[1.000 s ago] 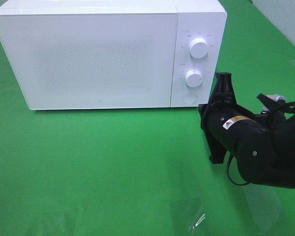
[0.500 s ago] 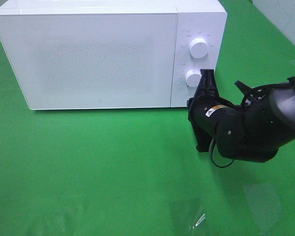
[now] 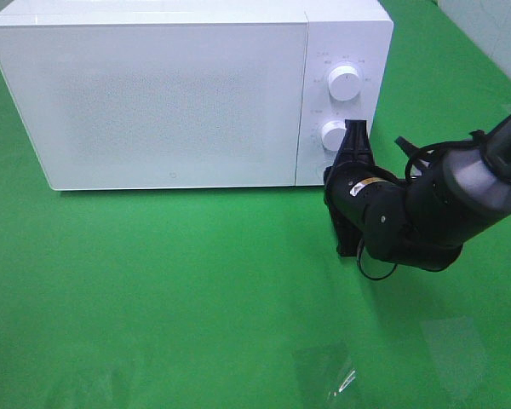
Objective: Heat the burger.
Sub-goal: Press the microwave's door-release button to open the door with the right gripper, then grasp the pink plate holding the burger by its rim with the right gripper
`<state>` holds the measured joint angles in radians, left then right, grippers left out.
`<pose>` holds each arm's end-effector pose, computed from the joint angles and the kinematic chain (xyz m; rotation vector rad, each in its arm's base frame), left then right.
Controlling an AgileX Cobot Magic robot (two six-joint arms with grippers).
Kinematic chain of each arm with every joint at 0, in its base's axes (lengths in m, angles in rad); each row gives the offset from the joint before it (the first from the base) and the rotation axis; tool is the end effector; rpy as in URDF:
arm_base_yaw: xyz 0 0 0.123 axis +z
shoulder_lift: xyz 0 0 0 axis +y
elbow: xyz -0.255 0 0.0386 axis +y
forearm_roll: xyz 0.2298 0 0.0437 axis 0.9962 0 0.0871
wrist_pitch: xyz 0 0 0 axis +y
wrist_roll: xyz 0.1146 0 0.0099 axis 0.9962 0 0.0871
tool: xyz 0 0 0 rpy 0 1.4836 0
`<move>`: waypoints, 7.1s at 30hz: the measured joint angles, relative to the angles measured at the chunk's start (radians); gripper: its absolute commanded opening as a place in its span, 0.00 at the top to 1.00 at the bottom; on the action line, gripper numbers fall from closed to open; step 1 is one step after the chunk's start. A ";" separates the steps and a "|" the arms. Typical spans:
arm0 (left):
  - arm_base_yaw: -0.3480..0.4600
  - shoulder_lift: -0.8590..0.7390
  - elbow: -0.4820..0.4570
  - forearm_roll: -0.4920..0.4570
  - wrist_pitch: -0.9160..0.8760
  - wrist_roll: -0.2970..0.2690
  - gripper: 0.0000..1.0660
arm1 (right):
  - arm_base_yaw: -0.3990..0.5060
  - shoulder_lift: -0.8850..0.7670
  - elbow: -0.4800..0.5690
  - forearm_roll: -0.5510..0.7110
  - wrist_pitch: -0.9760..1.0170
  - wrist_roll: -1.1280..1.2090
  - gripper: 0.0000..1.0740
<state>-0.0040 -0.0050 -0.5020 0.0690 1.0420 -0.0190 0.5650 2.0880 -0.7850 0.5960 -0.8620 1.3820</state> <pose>0.0280 0.0067 0.2604 -0.0178 2.0173 0.0676 0.3272 0.1494 0.0703 1.4698 1.5584 1.0539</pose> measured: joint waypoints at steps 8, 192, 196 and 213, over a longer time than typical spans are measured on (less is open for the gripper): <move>0.000 0.000 0.000 0.000 0.000 0.000 0.08 | -0.017 0.000 -0.001 0.005 0.000 0.000 1.00; 0.000 0.000 0.000 0.000 0.000 0.000 0.08 | 0.052 -0.475 -0.184 -0.877 1.411 -2.374 0.83; 0.000 0.000 0.000 0.000 0.000 0.000 0.08 | 0.052 -0.475 -0.191 -0.804 1.413 -2.562 0.82; 0.000 0.000 0.000 0.000 0.000 0.000 0.08 | 0.052 -0.475 -0.191 -0.724 1.211 -2.792 0.06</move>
<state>-0.0040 -0.0050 -0.5020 0.0690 1.0420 -0.0190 0.6170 1.6130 -0.9760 -0.1280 0.3490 -1.4100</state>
